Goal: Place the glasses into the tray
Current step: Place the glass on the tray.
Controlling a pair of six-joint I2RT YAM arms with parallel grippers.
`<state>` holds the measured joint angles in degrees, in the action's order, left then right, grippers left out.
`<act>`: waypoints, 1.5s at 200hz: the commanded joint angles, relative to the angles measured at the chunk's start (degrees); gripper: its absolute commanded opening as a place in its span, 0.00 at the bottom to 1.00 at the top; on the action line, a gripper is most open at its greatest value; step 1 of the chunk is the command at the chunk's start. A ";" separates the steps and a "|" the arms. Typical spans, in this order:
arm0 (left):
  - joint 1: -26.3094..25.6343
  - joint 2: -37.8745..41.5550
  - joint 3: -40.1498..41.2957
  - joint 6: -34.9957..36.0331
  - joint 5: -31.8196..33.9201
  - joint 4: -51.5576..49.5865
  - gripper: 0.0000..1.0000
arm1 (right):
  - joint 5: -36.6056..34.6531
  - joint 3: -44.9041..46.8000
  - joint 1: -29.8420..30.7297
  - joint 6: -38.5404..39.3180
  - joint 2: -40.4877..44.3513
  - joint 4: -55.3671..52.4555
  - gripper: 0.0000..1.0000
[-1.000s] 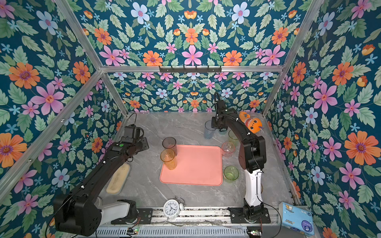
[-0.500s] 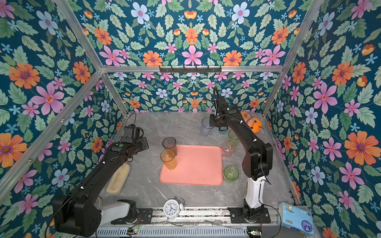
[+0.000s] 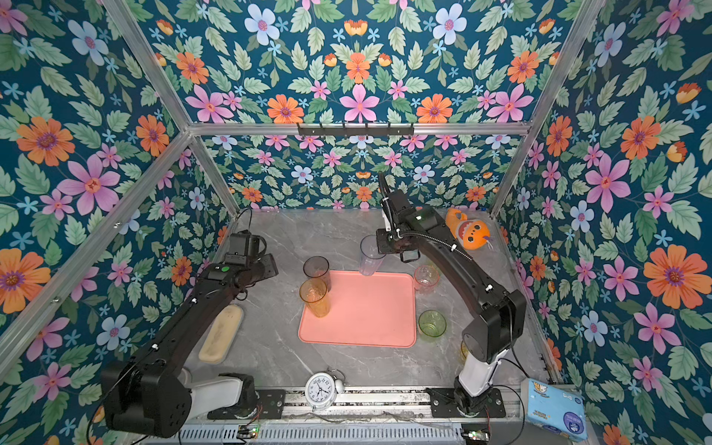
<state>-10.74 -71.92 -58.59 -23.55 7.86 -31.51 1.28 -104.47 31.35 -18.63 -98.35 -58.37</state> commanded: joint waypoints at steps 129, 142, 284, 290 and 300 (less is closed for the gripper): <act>5.20 -2.62 1.72 -0.97 -1.79 4.61 0.91 | -4.40 10.46 17.08 -4.16 2.86 -1.58 0.00; 5.38 -2.05 2.15 -0.72 -1.89 4.96 0.96 | -4.80 10.93 18.64 -4.07 2.73 -0.64 0.00; 6.35 -0.68 3.61 -0.19 -2.99 5.40 0.99 | -3.92 7.54 26.57 -4.13 -2.10 1.21 0.00; 6.35 -0.60 3.65 -0.18 -3.05 5.36 0.99 | -3.83 7.52 26.62 -4.23 -2.22 1.37 0.00; 6.35 -0.59 3.66 -0.19 -3.03 5.40 0.99 | -3.65 7.52 26.66 -4.18 -2.36 1.73 0.00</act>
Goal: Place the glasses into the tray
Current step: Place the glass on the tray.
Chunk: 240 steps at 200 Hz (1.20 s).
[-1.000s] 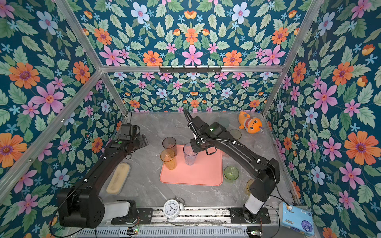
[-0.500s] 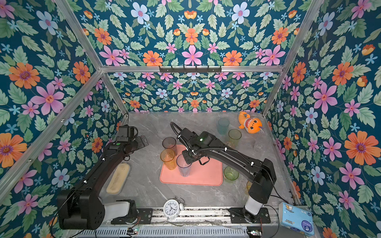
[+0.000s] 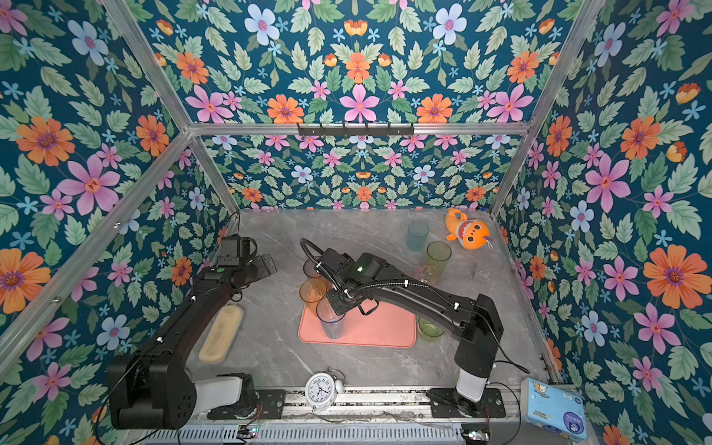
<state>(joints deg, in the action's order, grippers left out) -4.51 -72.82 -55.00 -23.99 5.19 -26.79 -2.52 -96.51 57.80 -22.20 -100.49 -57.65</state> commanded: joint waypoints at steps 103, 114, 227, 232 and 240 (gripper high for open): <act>0.29 0.48 0.69 0.26 -0.90 1.23 0.99 | 0.29 -4.10 3.28 -0.91 -5.08 1.85 0.00; 0.29 0.40 0.77 0.26 -0.92 1.28 0.99 | 0.16 -4.30 3.28 -1.11 -5.54 2.01 0.00; 0.38 0.66 0.95 0.43 -1.52 1.38 0.99 | -1.17 -5.09 3.52 -1.05 -8.81 4.65 0.00; 0.38 0.66 0.95 0.39 -1.52 1.39 0.99 | -1.17 -5.17 3.55 -1.01 -8.98 4.72 0.00; 0.38 0.66 0.95 0.43 -1.55 1.39 0.99 | -1.12 -5.15 3.56 -0.96 -9.14 4.84 0.00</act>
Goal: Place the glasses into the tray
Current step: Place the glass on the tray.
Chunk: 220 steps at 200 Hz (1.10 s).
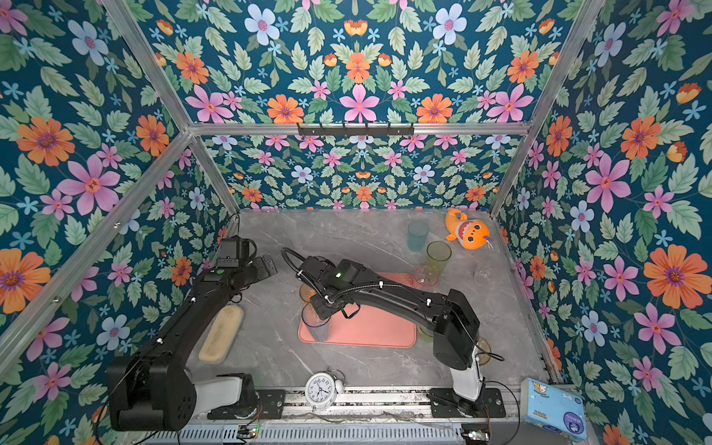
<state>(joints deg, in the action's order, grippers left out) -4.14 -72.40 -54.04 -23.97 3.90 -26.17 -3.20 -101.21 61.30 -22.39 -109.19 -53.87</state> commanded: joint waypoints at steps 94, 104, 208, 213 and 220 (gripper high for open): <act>0.01 0.33 0.25 0.50 -0.45 0.86 0.99 | -0.73 -1.51 0.07 -0.55 -2.34 1.71 0.00; 0.09 0.33 0.25 0.50 -0.52 0.86 0.99 | -0.99 -1.70 0.05 -0.54 -2.65 1.66 0.00; 0.10 0.33 0.53 0.50 -0.58 0.95 0.98 | -0.62 -2.57 0.05 -0.55 -3.80 1.76 0.00; 0.10 0.33 0.52 0.50 -0.61 0.95 0.98 | -0.62 -2.62 0.05 -0.56 -3.89 1.68 0.00; 0.10 0.33 0.51 0.46 -0.64 0.95 0.98 | -0.66 -2.67 0.09 -0.58 -3.88 1.67 0.00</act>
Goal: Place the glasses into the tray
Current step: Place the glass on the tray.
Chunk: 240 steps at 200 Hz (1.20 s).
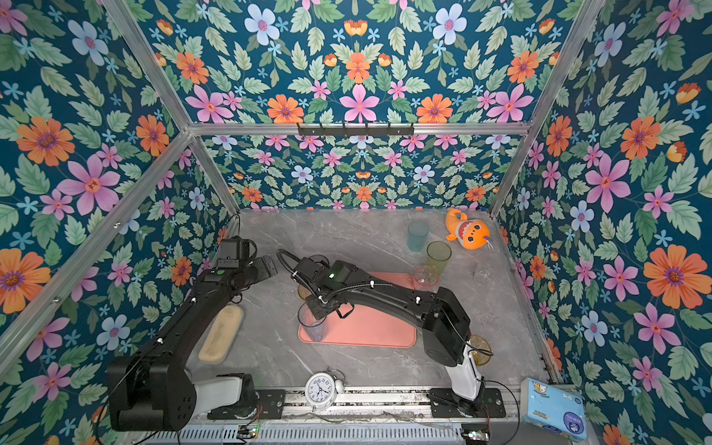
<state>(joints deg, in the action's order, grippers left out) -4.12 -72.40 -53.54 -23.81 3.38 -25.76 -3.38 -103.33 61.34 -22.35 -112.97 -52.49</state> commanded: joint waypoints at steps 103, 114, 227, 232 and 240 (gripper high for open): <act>0.08 0.42 0.10 0.34 -0.32 0.62 0.97 | -0.40 -1.41 0.03 -0.77 -1.11 -0.25 0.02; 0.08 0.46 0.10 0.34 -0.31 0.62 0.97 | -0.41 -1.55 0.07 -0.81 -1.17 -0.33 0.03; 0.12 0.63 0.32 0.34 -0.52 0.71 0.97 | 0.28 -1.65 0.11 -1.29 -0.93 -0.33 0.16; 0.08 0.60 0.28 0.35 -0.48 0.71 0.97 | 0.14 -1.66 0.08 -1.30 -0.85 -0.37 0.17; 0.08 0.59 0.33 0.32 -0.48 0.71 0.97 | 0.04 -1.64 0.06 -1.30 -0.77 -0.46 0.17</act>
<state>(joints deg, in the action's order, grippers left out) -4.12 -72.07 -53.25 -23.81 3.03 -25.58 -3.16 -104.62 61.39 -22.59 -113.93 -52.60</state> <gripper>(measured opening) 0.973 0.166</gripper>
